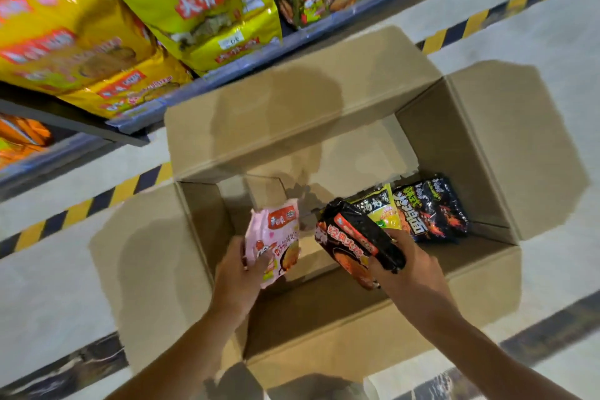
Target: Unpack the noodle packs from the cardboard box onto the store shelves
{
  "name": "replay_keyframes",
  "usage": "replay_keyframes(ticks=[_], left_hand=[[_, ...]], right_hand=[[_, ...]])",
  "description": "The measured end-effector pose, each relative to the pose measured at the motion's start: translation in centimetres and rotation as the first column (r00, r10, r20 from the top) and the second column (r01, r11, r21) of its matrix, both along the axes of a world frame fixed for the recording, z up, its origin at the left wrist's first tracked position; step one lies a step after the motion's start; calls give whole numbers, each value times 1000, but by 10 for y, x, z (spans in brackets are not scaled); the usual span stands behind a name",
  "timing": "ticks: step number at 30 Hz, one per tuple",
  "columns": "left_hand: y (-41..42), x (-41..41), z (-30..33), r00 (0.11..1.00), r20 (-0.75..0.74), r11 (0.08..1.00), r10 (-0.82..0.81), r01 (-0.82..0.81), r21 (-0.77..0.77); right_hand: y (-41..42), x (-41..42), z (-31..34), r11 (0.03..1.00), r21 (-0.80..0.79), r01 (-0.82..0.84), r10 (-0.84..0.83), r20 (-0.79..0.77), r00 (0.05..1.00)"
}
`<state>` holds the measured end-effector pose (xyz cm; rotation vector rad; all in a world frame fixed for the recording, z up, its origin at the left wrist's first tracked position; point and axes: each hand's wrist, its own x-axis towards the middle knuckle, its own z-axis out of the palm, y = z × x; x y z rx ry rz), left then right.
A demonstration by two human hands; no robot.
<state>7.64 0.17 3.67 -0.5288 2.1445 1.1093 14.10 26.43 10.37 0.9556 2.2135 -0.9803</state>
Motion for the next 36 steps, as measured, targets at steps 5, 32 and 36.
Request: replay_keyframes(ticks=[5,32,36], left_hand=[[-31,-43,132,988,-128,994,-87,96,60],[-189,-83,717,766,-642,925,-15,255,283],[-206,-63,771,709,-704,925,30,248,289]], right_hand=[[2,-30,124,999,-20,-26,23,-112,993],[-97,-57,672,990,138,30,75,-691,719],[-112,-57,711,990,132,-38,126,-761,637]])
